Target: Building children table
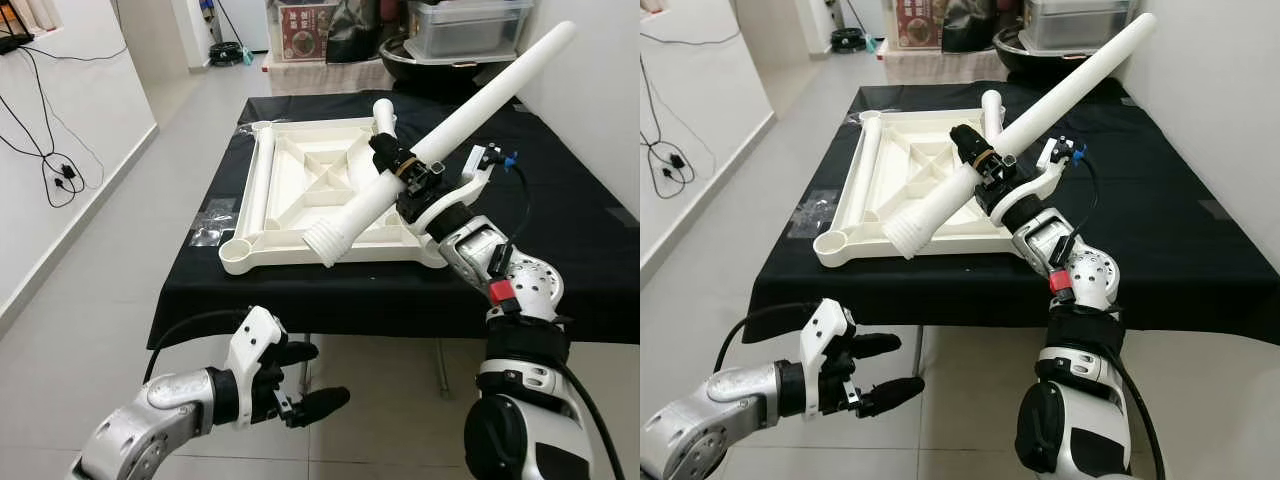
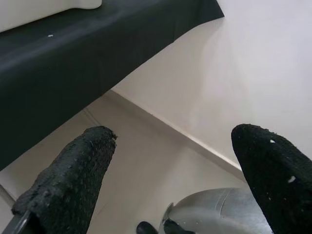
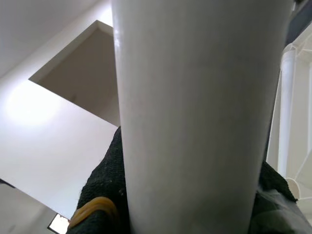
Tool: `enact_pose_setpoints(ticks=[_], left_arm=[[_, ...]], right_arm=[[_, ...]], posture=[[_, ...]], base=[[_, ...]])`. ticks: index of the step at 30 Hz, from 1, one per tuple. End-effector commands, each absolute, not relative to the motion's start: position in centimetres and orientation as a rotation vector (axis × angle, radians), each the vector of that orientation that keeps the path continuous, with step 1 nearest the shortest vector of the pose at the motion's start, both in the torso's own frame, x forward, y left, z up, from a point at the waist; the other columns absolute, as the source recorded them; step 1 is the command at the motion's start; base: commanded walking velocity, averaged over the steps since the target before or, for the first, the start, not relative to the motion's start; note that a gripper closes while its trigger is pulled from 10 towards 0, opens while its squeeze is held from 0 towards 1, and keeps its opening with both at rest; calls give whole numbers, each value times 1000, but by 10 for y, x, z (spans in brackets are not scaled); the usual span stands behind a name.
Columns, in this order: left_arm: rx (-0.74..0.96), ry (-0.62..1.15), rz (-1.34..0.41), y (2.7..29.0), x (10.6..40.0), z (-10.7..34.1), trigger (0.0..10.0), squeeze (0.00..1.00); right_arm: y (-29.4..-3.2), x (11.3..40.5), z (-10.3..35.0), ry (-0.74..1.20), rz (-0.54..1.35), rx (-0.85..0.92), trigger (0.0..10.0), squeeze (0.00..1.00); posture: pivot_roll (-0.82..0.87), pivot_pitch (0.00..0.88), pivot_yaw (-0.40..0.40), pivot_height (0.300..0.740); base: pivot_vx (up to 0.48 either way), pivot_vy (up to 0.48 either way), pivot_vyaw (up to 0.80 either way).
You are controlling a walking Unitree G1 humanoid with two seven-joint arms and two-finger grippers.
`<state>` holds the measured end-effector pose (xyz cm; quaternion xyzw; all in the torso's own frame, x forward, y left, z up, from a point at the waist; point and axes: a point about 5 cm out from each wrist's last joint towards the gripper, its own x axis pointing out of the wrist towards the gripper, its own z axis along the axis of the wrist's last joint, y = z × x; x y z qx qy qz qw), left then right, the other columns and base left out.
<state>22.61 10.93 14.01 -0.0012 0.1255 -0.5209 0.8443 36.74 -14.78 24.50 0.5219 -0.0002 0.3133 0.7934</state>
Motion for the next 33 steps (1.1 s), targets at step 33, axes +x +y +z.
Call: enact_pose_setpoints(ticks=[33], left_arm=[[525,-70,-650,107,312,173,10000,0]], right_arm=[[-72,330,258,-334,722,262,0,0]], posture=[[26,2,1,740]], base=[[0,0,0]])
